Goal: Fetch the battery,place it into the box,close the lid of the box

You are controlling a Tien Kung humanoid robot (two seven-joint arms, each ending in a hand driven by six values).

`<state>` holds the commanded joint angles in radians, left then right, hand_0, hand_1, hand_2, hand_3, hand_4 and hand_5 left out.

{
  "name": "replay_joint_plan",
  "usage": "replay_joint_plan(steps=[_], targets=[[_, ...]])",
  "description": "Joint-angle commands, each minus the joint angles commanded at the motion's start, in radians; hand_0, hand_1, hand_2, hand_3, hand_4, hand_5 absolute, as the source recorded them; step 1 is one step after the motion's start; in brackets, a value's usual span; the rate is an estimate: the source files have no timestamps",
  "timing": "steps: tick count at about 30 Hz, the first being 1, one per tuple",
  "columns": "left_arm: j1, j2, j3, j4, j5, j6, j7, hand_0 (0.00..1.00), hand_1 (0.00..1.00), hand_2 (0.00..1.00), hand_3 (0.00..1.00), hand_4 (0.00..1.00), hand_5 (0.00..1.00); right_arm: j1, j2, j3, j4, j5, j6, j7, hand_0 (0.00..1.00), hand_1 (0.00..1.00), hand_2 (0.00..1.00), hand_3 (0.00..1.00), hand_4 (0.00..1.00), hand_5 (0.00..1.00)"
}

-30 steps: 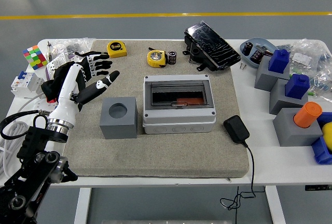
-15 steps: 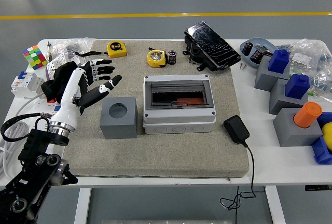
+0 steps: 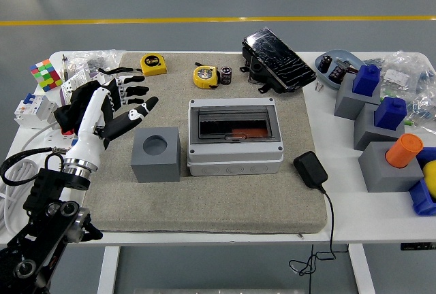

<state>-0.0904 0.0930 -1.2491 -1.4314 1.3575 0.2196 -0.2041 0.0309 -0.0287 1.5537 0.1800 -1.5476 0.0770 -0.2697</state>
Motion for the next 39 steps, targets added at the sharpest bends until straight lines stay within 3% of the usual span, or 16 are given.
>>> replay_joint_plan(steps=[9,19,39], targets=[[0.009,-0.003,-0.014,0.014,-0.001,-0.001,0.000,0.533,0.622,0.599,0.650,0.920,0.369,-0.001,0.002,-0.003,0.000,0.005,-0.001,0.000,0.642,0.666,0.675,0.608,0.992,0.600],[0.036,0.004,-0.005,0.028,0.002,-0.003,0.003,0.532,0.621,0.596,0.651,0.919,0.370,-0.015,0.020,0.058,0.000,-0.045,-0.002,-0.014,0.641,0.666,0.675,0.608,0.992,0.600],[0.063,0.020,-0.017,0.017,0.012,-0.010,0.004,0.529,0.618,0.590,0.651,0.916,0.367,-0.015,0.029,0.083,0.000,-0.050,-0.005,-0.018,0.642,0.666,0.675,0.608,0.992,0.599]])
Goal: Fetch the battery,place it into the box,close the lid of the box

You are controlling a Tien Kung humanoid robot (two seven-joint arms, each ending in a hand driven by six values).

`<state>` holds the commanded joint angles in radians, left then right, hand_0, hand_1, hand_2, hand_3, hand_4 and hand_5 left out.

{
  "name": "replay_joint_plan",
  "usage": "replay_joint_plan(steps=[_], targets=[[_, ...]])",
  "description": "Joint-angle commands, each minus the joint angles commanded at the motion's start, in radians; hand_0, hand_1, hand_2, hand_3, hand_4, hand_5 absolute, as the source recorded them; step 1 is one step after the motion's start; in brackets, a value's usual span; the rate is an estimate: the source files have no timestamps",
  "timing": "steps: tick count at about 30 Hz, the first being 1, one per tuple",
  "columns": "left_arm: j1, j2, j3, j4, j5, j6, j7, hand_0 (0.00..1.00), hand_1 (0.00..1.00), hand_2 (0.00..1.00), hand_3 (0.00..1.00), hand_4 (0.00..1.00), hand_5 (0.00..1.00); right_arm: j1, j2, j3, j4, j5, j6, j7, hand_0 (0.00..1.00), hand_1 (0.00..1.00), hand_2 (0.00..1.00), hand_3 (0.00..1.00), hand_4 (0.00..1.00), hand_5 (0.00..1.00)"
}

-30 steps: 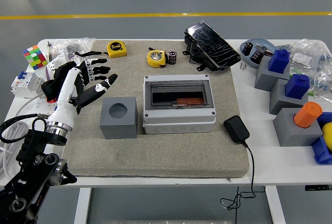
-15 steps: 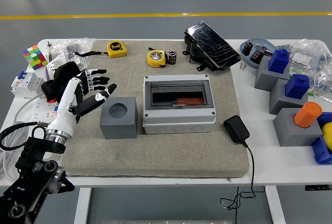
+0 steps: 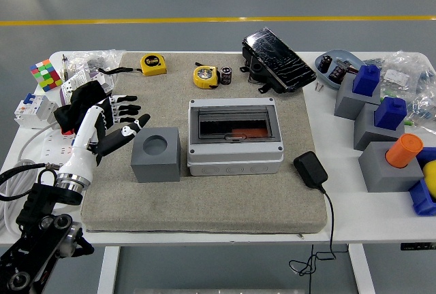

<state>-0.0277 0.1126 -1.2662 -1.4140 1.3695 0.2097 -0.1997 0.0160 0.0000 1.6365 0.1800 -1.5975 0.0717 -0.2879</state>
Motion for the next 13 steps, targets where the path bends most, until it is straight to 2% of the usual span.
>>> replay_joint_plan(steps=[13], targets=[[-0.007,0.006,-0.009,-0.009,0.009,-0.007,-0.004,0.526,0.618,0.589,0.651,0.916,0.367,0.010,0.000,0.015,0.000,-0.024,0.002,-0.007,0.643,0.666,0.675,0.608,0.991,0.599]])
